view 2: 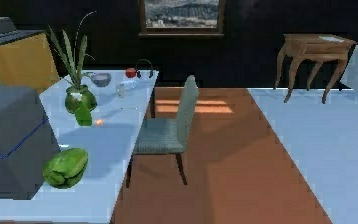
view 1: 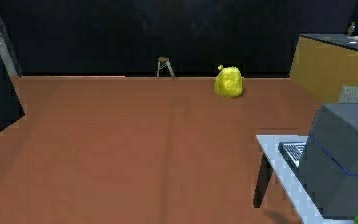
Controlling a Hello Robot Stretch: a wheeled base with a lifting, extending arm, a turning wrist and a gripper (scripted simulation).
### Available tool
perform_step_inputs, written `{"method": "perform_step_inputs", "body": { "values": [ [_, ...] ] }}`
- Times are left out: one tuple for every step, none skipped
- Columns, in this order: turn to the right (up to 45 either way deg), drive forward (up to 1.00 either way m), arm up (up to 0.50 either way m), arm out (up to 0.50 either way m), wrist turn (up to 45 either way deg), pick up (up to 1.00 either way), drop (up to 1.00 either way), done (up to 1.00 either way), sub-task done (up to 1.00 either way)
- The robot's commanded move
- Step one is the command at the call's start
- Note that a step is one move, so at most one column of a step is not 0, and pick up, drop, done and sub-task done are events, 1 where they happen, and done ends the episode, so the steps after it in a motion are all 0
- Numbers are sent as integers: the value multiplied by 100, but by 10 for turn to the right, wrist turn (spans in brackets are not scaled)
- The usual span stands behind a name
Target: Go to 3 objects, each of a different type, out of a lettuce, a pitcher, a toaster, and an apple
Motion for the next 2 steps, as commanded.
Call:
{"method": "perform_step_inputs", "body": {
  "values": [
    [0,100,0,0,0,0,0,0,0],
    [0,50,0,0,0,0,0,0,0]
  ]
}}
